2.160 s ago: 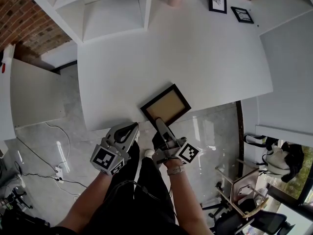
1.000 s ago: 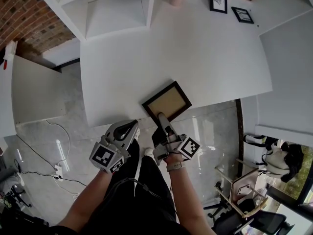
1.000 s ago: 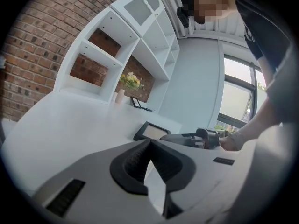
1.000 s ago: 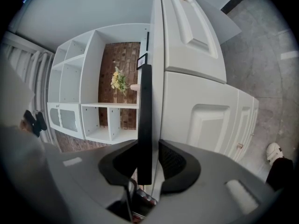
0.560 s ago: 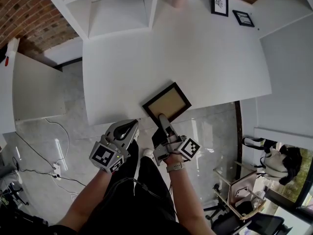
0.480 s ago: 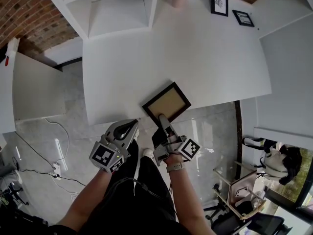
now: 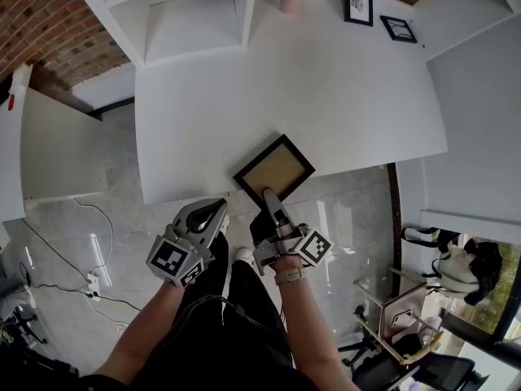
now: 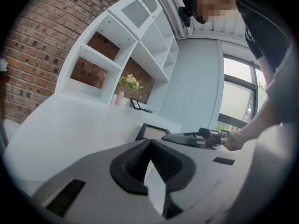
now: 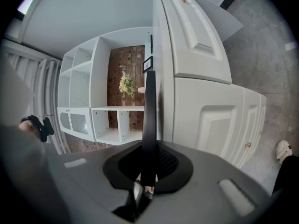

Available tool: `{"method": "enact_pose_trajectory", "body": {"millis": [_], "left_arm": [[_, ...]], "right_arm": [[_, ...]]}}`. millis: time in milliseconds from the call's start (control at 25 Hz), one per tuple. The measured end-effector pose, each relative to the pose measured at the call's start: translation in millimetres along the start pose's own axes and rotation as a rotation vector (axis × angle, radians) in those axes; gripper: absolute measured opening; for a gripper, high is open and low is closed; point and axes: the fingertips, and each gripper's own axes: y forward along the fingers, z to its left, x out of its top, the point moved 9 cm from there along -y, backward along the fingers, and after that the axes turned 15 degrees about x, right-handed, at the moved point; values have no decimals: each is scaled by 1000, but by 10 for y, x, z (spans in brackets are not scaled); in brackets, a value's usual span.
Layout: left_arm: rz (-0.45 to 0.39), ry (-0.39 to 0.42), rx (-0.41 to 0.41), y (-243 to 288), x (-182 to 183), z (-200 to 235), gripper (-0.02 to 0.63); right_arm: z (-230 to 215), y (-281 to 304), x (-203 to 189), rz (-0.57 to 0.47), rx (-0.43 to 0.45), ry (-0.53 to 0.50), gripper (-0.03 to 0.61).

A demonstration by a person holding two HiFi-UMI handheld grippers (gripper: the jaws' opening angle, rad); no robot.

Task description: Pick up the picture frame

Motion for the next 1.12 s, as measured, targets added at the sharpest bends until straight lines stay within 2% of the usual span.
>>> {"method": "enact_pose_trajectory", "body": {"millis": [320,800,1120], "left_arm": [[-22,6,12,-62,30,-50,6],[-68,22,33,-184,141,-143,6],[-106,37,60,-266,252,-176,6]], "right_arm": [[126,4,24,46,19,-59,26],[477,-39,89,152,17,-305,26],[659,-158,187,192,-36,-470,25]]}}
